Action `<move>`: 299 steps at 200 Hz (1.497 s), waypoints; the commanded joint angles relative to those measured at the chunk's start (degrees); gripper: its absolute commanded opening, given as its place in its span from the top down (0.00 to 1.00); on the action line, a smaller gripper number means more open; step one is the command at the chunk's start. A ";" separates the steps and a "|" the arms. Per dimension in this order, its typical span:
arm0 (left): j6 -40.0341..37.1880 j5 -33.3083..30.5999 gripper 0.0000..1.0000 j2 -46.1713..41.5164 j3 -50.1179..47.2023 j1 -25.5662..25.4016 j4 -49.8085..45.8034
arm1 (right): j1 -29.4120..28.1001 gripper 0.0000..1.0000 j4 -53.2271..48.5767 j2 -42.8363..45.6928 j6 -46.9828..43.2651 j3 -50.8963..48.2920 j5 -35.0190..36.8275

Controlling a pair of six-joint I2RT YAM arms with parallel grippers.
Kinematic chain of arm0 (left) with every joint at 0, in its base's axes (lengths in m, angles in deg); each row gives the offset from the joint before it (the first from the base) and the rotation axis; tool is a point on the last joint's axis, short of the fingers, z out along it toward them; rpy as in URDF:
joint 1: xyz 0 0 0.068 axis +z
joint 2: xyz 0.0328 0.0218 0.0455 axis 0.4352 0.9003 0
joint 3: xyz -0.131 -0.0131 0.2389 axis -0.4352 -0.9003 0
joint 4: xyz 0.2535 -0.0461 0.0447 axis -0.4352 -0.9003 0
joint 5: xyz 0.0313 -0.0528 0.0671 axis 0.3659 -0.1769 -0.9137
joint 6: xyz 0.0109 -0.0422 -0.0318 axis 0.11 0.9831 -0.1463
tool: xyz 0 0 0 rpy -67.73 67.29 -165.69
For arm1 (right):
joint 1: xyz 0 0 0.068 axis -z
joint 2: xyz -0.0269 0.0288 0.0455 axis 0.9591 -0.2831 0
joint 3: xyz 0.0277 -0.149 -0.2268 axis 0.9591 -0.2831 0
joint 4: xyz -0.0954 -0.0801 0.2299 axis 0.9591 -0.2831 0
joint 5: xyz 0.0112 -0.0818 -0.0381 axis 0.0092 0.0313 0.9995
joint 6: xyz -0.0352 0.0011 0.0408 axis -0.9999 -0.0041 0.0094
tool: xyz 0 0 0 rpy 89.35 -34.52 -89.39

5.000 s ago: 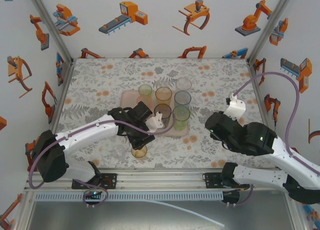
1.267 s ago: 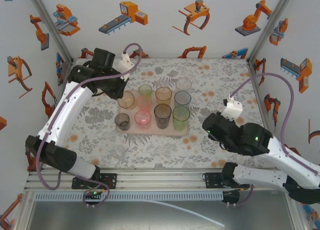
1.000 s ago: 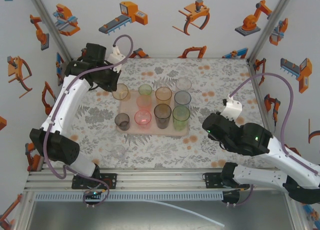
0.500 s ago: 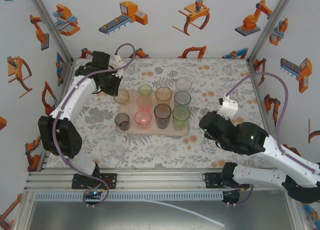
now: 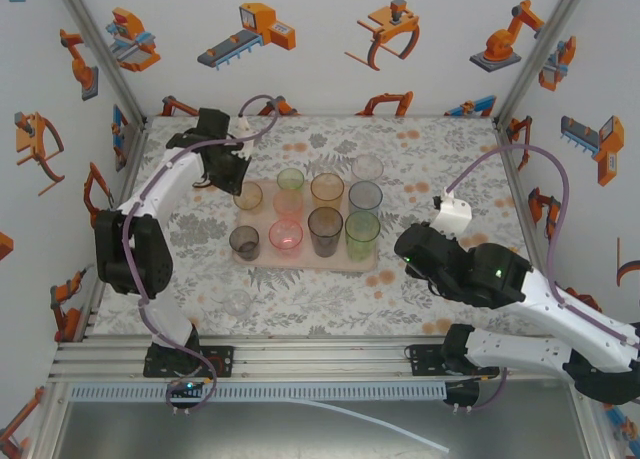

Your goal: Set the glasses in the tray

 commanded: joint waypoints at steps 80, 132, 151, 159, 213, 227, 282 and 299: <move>1.71 -0.67 0.83 4.59 -2.54 0.73 2.19 | 1.11 0.83 0.08 -0.81 -0.43 -0.71 -0.12; 2.08 -0.14 0.81 6.04 -1.90 0.66 2.28 | 1.61 0.83 0.41 -1.23 -0.75 -0.86 -0.52; 1.94 -0.41 0.80 6.66 -1.63 0.71 2.45 | 1.88 0.83 0.66 -1.41 -1.03 -1.03 -0.77; 1.88 -0.51 0.80 6.99 -1.40 0.70 2.32 | 2.01 0.83 0.81 -1.59 -1.10 -1.03 -0.88; 2.10 -0.50 0.77 8.39 -0.08 0.78 1.85 | 2.71 0.83 1.31 -1.73 -1.65 -1.12 -1.40; 2.26 -0.49 0.75 8.19 0.31 0.78 1.78 | 2.83 0.83 1.38 -1.74 -1.76 -0.97 -1.59; 2.51 0.22 0.64 7.05 1.90 0.77 0.87 | 3.22 0.83 1.99 -2.25 -2.38 -0.81 -2.16; 2.46 0.03 0.61 6.51 2.50 0.77 0.46 | 3.34 0.83 2.30 -2.37 -2.43 -0.80 -2.22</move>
